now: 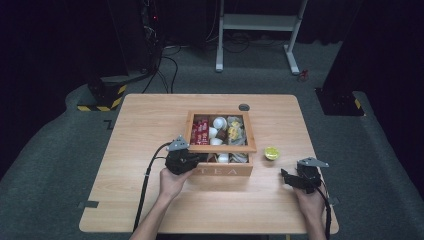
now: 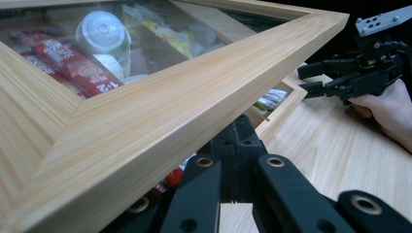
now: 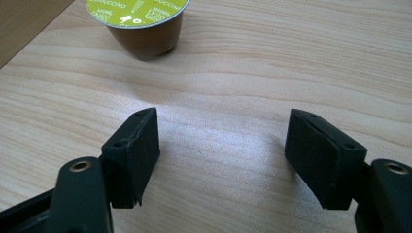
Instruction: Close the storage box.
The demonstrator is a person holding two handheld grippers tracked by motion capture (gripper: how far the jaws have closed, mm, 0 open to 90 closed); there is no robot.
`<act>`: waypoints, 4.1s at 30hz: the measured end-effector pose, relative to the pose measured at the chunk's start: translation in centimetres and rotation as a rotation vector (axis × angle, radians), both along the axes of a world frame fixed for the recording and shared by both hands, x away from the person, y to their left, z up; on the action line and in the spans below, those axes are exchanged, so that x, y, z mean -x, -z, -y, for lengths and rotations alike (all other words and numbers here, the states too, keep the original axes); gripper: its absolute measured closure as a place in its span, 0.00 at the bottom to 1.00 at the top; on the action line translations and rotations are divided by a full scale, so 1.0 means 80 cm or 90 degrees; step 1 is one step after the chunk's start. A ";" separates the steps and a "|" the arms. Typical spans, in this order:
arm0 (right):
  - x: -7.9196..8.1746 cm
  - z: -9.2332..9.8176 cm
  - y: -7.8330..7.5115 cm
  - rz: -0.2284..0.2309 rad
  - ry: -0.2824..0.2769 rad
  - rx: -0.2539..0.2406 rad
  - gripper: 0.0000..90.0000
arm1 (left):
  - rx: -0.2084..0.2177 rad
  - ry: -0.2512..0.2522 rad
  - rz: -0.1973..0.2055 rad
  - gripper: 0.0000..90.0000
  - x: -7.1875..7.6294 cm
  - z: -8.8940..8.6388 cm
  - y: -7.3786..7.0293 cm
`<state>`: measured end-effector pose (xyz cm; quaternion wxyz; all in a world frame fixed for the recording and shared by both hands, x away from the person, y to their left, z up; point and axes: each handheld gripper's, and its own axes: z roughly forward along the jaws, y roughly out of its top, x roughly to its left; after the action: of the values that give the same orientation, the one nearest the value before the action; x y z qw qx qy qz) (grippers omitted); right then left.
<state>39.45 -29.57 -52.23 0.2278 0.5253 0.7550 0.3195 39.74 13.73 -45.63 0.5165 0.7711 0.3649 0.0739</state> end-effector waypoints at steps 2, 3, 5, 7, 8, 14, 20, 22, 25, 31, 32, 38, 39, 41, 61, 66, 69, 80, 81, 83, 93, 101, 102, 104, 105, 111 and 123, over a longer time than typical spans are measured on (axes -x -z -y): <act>0.000 0.000 0.000 0.000 0.000 0.000 0.32 | -0.003 -0.001 -0.007 1.00 0.000 0.000 -0.001; 0.000 0.000 0.000 0.000 0.000 0.000 0.32 | -0.005 -0.001 -0.006 1.00 0.000 0.000 -0.001; 0.000 0.000 0.000 0.000 0.000 0.000 0.32 | -0.004 -0.005 -0.009 1.00 0.000 0.000 -0.001; 0.000 0.000 0.000 0.000 0.000 0.000 0.32 | -0.007 -0.004 -0.011 1.00 0.000 0.000 -0.001; 0.000 0.000 0.000 0.000 0.000 0.000 0.32 | -0.007 -0.005 -0.012 1.00 0.000 0.000 0.000; 0.000 0.000 0.000 0.000 0.000 0.000 0.32 | -0.006 -0.001 -0.017 1.00 0.004 -0.003 0.006; 0.000 0.000 0.000 -0.001 0.000 0.000 0.32 | -0.002 -0.004 -0.017 1.00 0.006 -0.002 0.012; 0.000 0.000 0.000 0.000 0.000 0.000 0.32 | -0.001 -0.003 -0.021 1.00 0.007 -0.003 0.015; 0.000 0.000 0.000 -0.001 0.000 0.000 0.32 | -0.003 -0.003 -0.026 1.00 0.008 -0.002 0.019; 0.000 0.000 0.000 0.000 0.000 0.000 0.32 | -0.003 -0.003 -0.024 1.00 0.009 -0.004 0.021; 0.000 0.000 0.000 0.000 0.000 0.000 0.32 | -0.001 -0.003 -0.023 1.00 0.009 -0.004 0.021; 0.000 0.000 0.000 0.000 0.000 0.000 0.32 | -0.007 0.003 -0.024 1.00 0.013 -0.007 0.022; 0.000 0.000 0.000 -0.001 0.000 0.001 0.32 | -0.017 0.003 -0.019 1.00 0.015 -0.005 0.023; 0.000 0.000 0.000 0.001 -0.001 0.001 0.32 | -0.032 0.004 -0.019 1.00 0.018 -0.001 0.025; 0.000 0.000 0.000 0.001 0.000 0.001 0.32 | -0.036 0.009 -0.023 1.00 0.026 -0.002 0.037; 0.000 0.000 0.000 0.001 -0.001 0.001 0.32 | -0.033 0.000 -0.017 1.00 0.031 -0.012 0.033; 0.000 0.000 0.000 0.001 0.000 0.001 0.32 | -0.026 -0.002 -0.011 1.00 0.035 -0.021 0.027; 0.000 0.000 0.000 0.002 -0.002 0.002 0.32 | -0.009 -0.030 0.012 0.88 0.035 -0.046 0.008; 0.000 0.000 0.000 0.001 -0.001 0.001 0.32 | -0.009 -0.033 0.014 0.86 0.035 -0.048 0.006; 0.000 0.000 0.000 0.002 -0.002 0.002 0.32 | -0.013 -0.040 0.020 0.83 0.034 -0.052 0.002; 0.000 0.000 0.000 0.002 -0.001 0.002 0.32 | -0.010 -0.086 0.030 0.70 0.031 -0.073 -0.009; 0.000 0.000 0.000 0.001 -0.001 0.001 0.32 | -0.006 -0.120 0.030 0.64 0.032 -0.093 -0.012; 0.000 0.000 0.000 0.001 -0.001 0.001 0.32 | -0.004 -0.124 0.029 0.64 0.032 -0.096 -0.013; 0.000 0.000 0.000 0.001 0.000 0.001 0.32 | -0.003 -0.132 0.032 0.62 0.032 -0.102 -0.013; 0.000 0.000 0.000 0.001 0.000 0.001 0.32 | -0.004 -0.137 0.034 0.61 0.032 -0.105 -0.013; 0.000 0.000 0.000 0.001 0.000 0.000 0.32 | 0.005 -0.170 0.033 0.57 0.033 -0.125 -0.012; 0.000 0.000 0.000 0.002 -0.001 0.002 0.32 | 0.001 -0.216 0.027 0.52 0.038 -0.158 0.002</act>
<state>39.47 -29.58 -52.24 0.2295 0.5241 0.7554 0.3194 36.70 26.38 -45.78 0.5050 0.6963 0.4788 0.1759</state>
